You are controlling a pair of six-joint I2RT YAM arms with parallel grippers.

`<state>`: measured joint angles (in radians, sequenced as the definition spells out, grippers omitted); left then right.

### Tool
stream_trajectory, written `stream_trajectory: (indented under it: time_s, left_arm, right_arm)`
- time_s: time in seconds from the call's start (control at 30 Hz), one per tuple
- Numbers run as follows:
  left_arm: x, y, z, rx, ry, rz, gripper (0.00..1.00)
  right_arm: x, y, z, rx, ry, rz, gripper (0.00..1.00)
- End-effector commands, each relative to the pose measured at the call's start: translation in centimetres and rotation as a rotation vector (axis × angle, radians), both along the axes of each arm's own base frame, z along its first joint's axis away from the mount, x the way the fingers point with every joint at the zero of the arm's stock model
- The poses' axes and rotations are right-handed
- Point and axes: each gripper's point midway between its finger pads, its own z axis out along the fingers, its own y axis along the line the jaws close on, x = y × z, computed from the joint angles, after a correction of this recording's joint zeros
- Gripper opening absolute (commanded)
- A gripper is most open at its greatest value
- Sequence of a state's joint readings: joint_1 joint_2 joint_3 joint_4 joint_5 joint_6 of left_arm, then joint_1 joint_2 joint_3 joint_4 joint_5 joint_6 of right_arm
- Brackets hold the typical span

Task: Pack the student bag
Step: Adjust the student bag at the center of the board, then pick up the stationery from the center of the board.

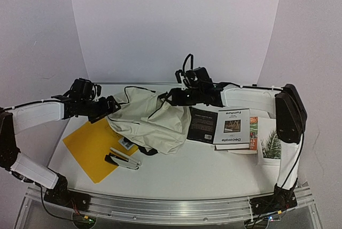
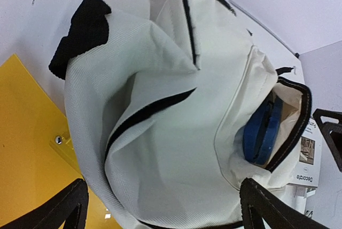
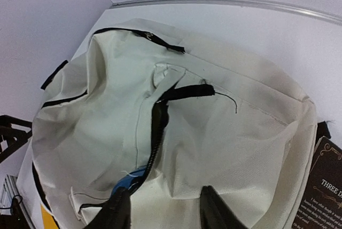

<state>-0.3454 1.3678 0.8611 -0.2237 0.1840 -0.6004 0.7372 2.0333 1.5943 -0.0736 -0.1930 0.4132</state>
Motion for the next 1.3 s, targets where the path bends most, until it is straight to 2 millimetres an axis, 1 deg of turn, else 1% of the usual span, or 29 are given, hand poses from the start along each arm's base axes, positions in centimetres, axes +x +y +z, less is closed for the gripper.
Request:
stream_trajectory:
  time_s: [0.0,0.03,0.1,0.17,0.23,0.27,0.3,0.33,0.37,0.4,0.47,0.5,0.53,0.6,0.73,0.9,1.07,1.1,1.2,1.27]
  left_arm:
    - [-0.2,0.0,5.4,-0.019,-0.111,-0.044,1.0]
    - [-0.3,0.2,5.9,-0.02,-0.118,-0.043,1.0]
    - [-0.2,0.7,6.4,-0.019,-0.115,-0.038,1.0]
    - [0.0,1.3,6.2,-0.016,-0.089,-0.031,1.0]
    - [0.3,1.9,6.1,-0.014,-0.069,-0.021,1.0]
    - [0.3,2.1,5.9,-0.015,-0.061,-0.017,1.0]
    - [0.4,2.4,5.9,-0.019,-0.061,-0.01,1.0]
    - [0.5,2.6,5.9,-0.024,-0.062,-0.003,1.0]
    - [0.6,2.8,5.8,-0.033,-0.062,0.006,1.0]
    - [0.7,3.0,5.8,-0.044,-0.067,0.017,1.0]
    - [0.9,3.2,5.8,-0.06,-0.07,0.04,1.0]
    - [1.0,3.3,5.7,-0.065,-0.069,0.051,1.0]
    - [1.0,3.4,5.6,-0.069,-0.068,0.057,1.0]
    - [1.0,3.4,5.5,-0.077,-0.071,0.065,1.0]
    - [0.8,3.6,5.2,-0.075,-0.074,0.075,1.0]
    - [0.3,3.9,5.2,-0.069,-0.089,0.077,1.0]
    - [-0.1,3.9,5.1,-0.077,-0.087,0.077,1.0]
    - [-0.1,3.9,5.1,-0.08,-0.084,0.076,1.0]
    - [-0.1,3.7,5.0,-0.087,-0.079,0.072,1.0]
    - [-0.1,3.6,5.0,-0.095,-0.076,0.07,1.0]
  right_arm:
    - [-4.7,1.4,8.6,0.011,-0.235,0.174,0.57]
    - [-5.9,1.8,9.5,0.006,-0.265,0.205,0.6]
    - [-8.6,3.0,10.0,-0.003,-0.302,0.282,0.63]
    - [-11.5,4.5,10.0,-0.007,-0.32,0.364,0.66]
    - [-14.4,6.1,9.3,-0.018,-0.328,0.439,0.67]
    - [-15.7,6.8,8.7,-0.026,-0.327,0.471,0.68]
    - [-16.8,7.6,7.9,-0.033,-0.321,0.497,0.72]
    - [-17.7,8.4,7.0,-0.041,-0.313,0.517,0.81]
    - [-18.1,9.0,5.9,-0.051,-0.302,0.527,0.97]
    - [-19.1,9.9,4.7,-0.059,-0.287,0.549,0.98]
    - [-20.4,11.3,2.4,-0.093,-0.281,0.586,0.95]
    - [-20.9,12.0,1.6,-0.11,-0.286,0.596,0.94]
    - [-21.2,12.6,0.2,-0.138,-0.284,0.606,0.94]
    - [-22.1,13.5,-1.7,-0.177,-0.291,0.627,0.94]
    - [-22.2,14.7,-4.7,-0.235,-0.295,0.642,0.97]
    - [-22.3,15.7,-8.5,-0.324,-0.305,0.682,0.97]
    - [-21.4,16.0,-10.8,-0.392,-0.314,0.667,0.95]
    - [-21.3,16.0,-11.3,-0.404,-0.314,0.667,0.93]
    - [-21.4,16.4,-12.1,-0.413,-0.307,0.684,0.82]
    - [-21.6,16.6,-12.5,-0.411,-0.299,0.699,0.79]
